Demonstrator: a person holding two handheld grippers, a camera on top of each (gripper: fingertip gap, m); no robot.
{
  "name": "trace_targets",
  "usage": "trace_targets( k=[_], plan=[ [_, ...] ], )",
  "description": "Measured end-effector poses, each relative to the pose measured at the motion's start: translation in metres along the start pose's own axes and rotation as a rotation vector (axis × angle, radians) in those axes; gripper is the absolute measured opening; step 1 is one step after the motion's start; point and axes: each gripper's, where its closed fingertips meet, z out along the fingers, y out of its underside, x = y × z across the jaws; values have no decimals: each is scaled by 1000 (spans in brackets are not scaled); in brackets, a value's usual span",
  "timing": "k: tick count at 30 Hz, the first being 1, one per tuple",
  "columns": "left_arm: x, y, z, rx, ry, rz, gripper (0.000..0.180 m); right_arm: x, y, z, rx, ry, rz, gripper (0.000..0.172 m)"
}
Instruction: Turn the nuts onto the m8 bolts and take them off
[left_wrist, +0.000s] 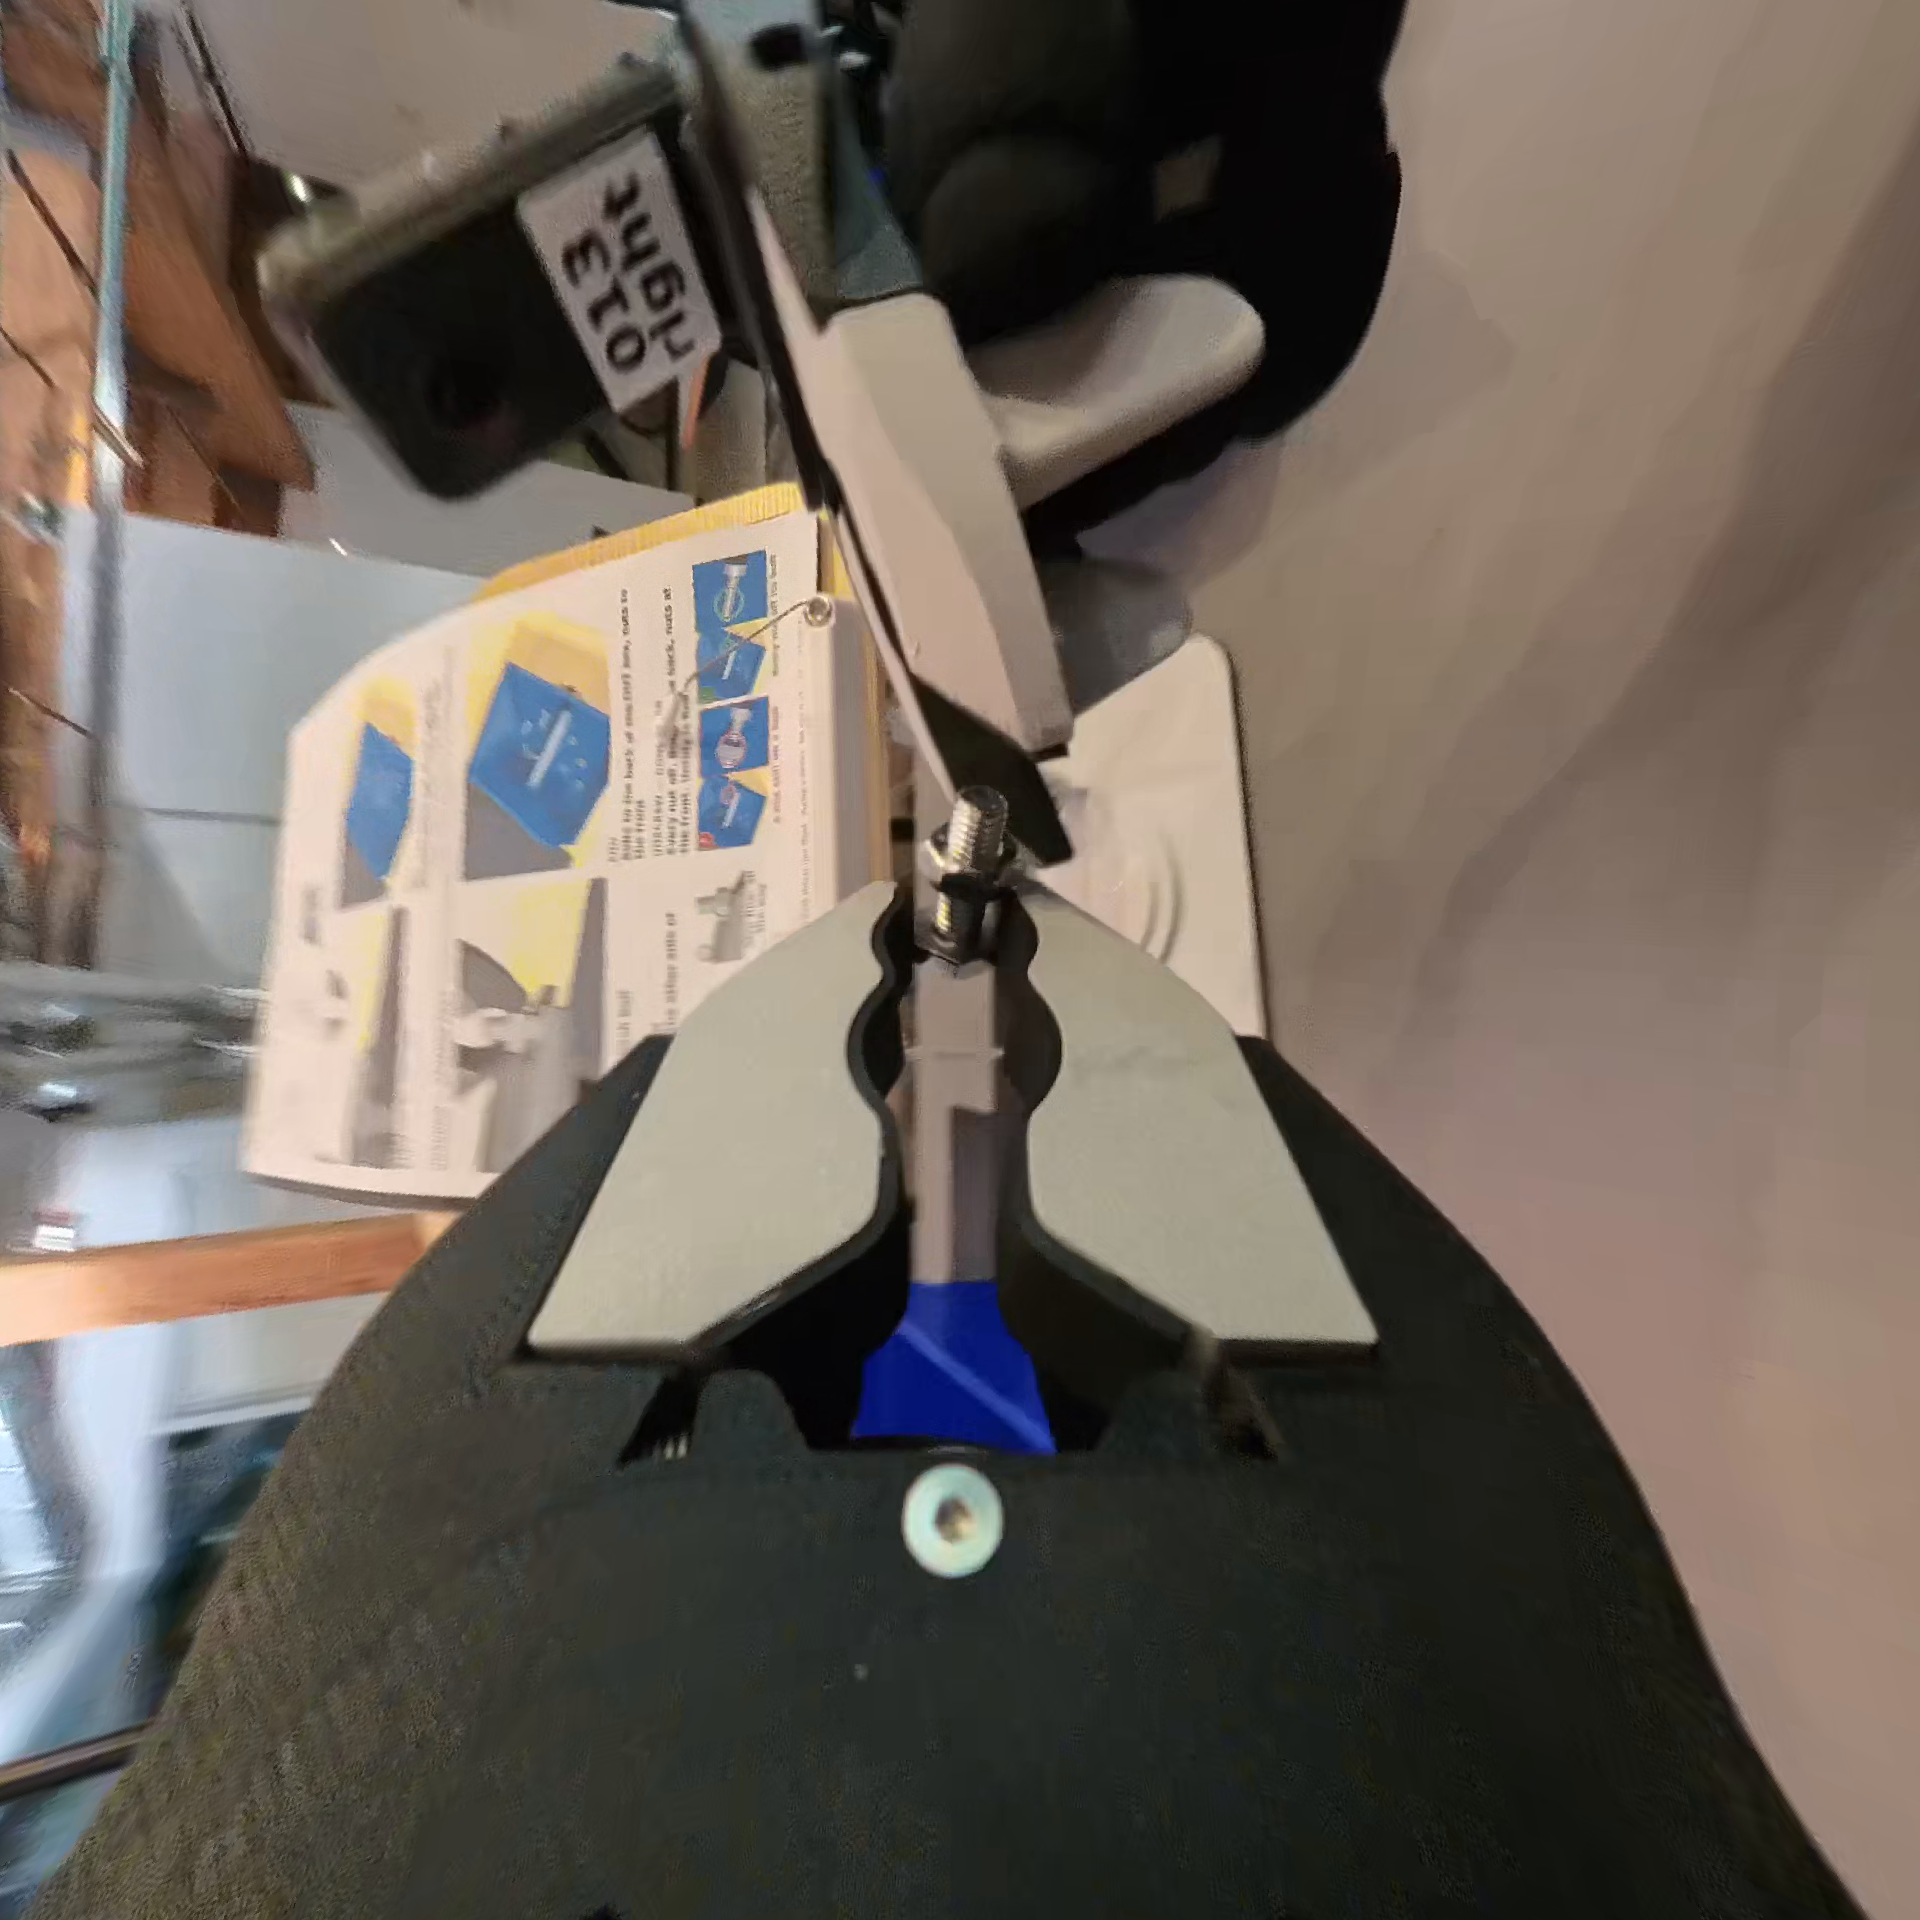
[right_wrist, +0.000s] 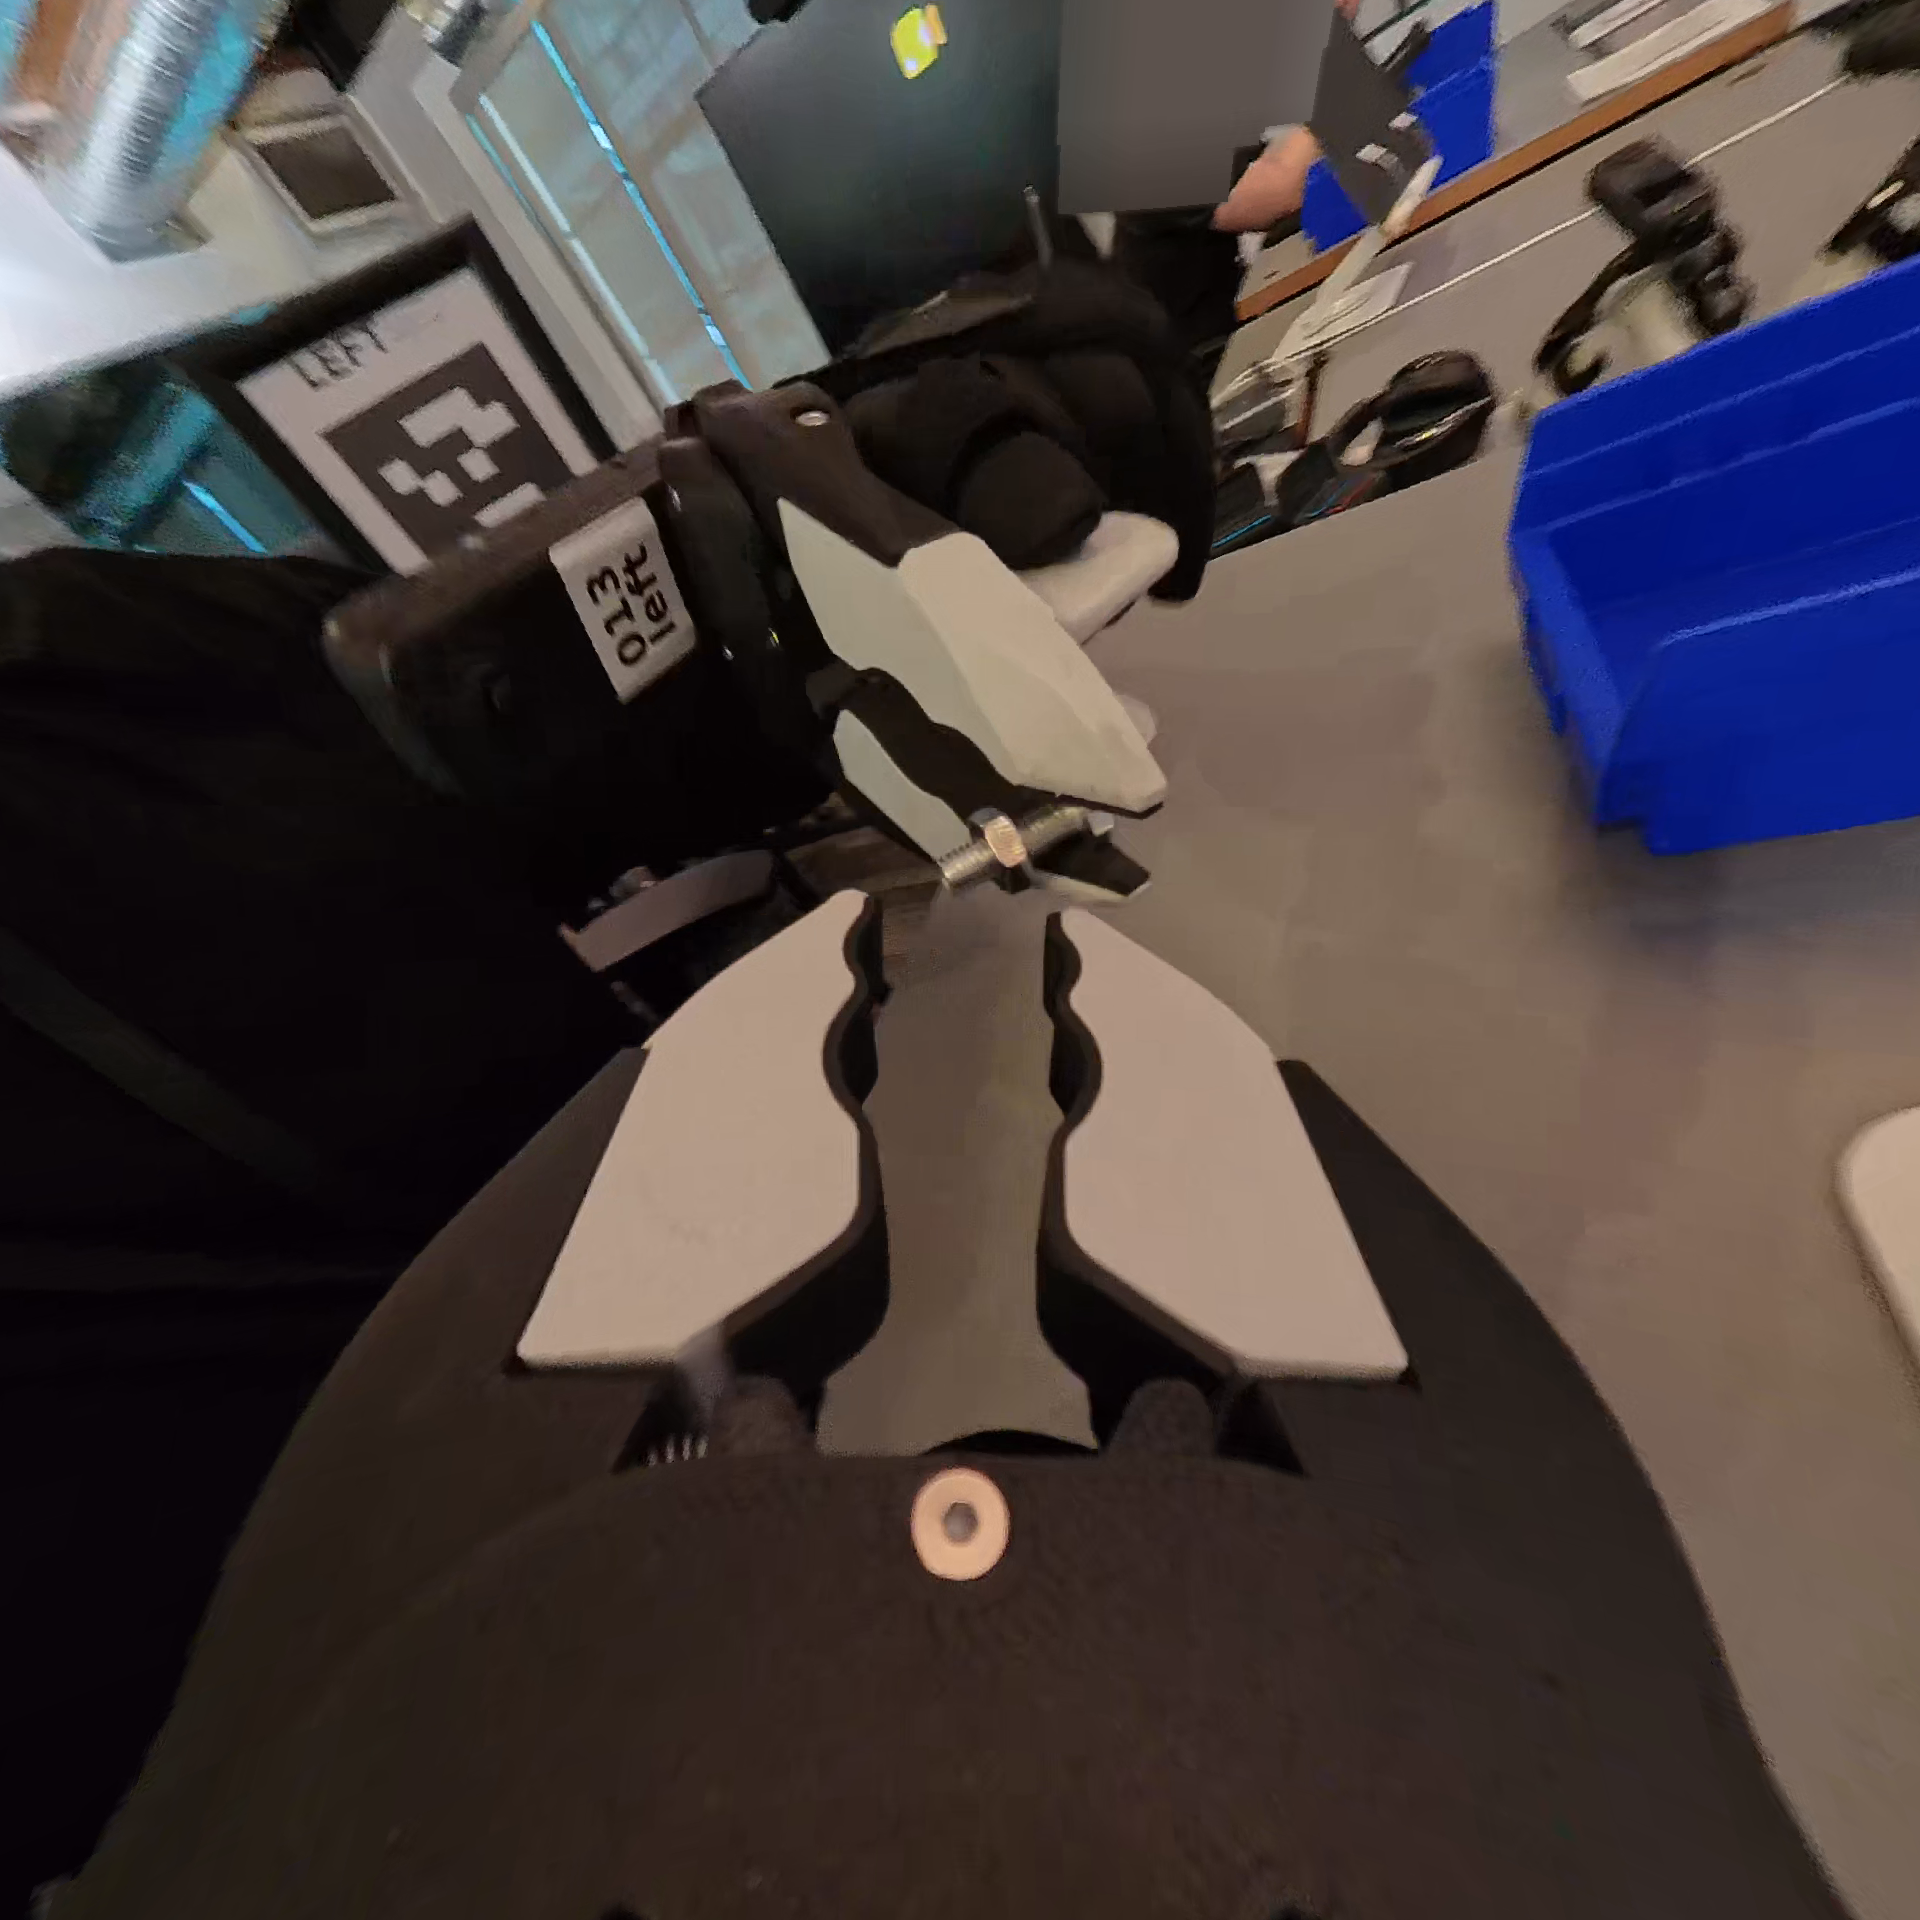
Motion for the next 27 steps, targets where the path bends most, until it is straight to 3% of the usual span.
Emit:
trace_targets(
  k=[4,8,11,13,18,27],
  plan=[
    [-3,-3,6,97,60,-389,15,7,-20,-18,51,193,-221,34],
    [-5,-11,14,239,211,-807,15,5,-26,-20,19,350,-482,38],
    [-7,-18,15,332,315,-994,15,9,-33,-20,51,421,-543,36],
    [-8,-23,14,366,358,-1036,15,6,-37,-22,108,398,-534,24],
    [-1,-31,16,357,425,-1013,15,6,-33,-19,119,329,-476,14],
    [-6,-36,15,383,406,-1005,15,2,-39,-24,179,294,-432,11]
  ],
)
